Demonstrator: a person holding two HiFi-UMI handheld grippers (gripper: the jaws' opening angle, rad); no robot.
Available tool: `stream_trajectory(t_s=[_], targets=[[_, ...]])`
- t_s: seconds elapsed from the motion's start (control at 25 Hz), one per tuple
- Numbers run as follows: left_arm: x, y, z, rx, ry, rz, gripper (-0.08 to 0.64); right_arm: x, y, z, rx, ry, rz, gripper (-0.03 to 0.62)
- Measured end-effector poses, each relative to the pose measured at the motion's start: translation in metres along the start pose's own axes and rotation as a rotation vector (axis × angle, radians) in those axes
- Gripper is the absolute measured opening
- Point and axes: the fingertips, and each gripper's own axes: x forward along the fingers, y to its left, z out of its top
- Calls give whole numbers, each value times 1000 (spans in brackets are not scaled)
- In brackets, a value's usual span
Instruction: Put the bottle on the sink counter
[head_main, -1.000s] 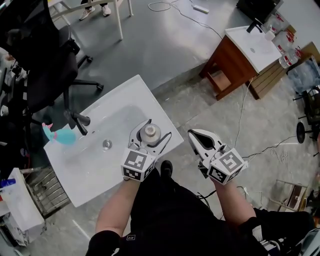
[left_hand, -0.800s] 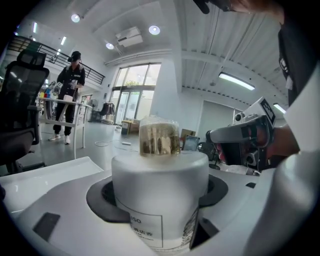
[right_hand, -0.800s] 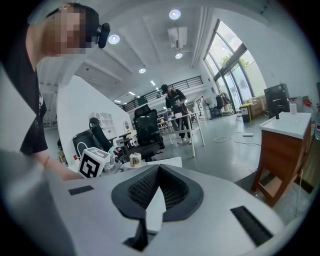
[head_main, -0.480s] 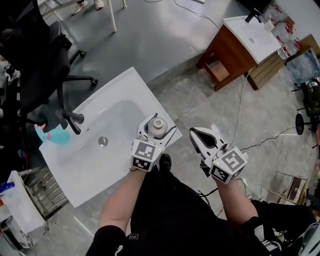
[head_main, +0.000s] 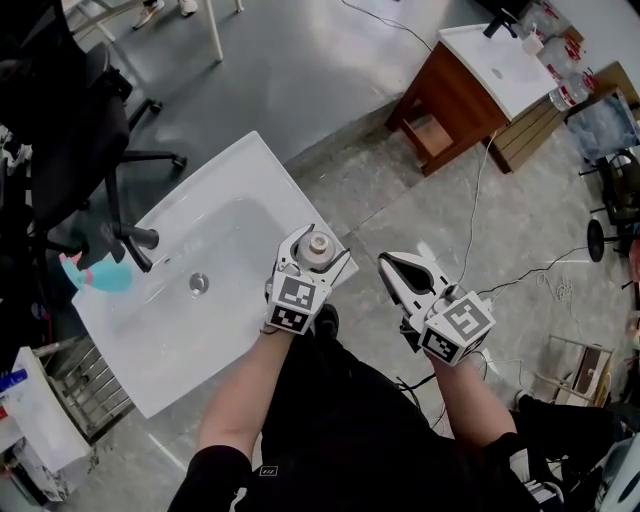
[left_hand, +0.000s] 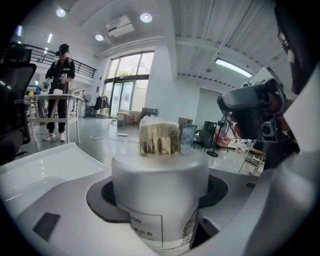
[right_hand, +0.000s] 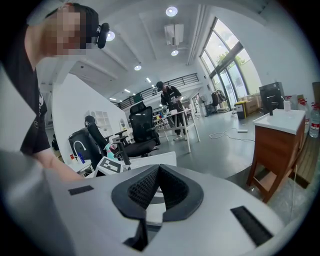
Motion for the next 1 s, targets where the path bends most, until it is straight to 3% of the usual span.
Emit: stream_trajectory(t_s=[1.0], targets=[[24,-2,-18,47,98,-22,337,1,-16,1,31,-11,-14,14]])
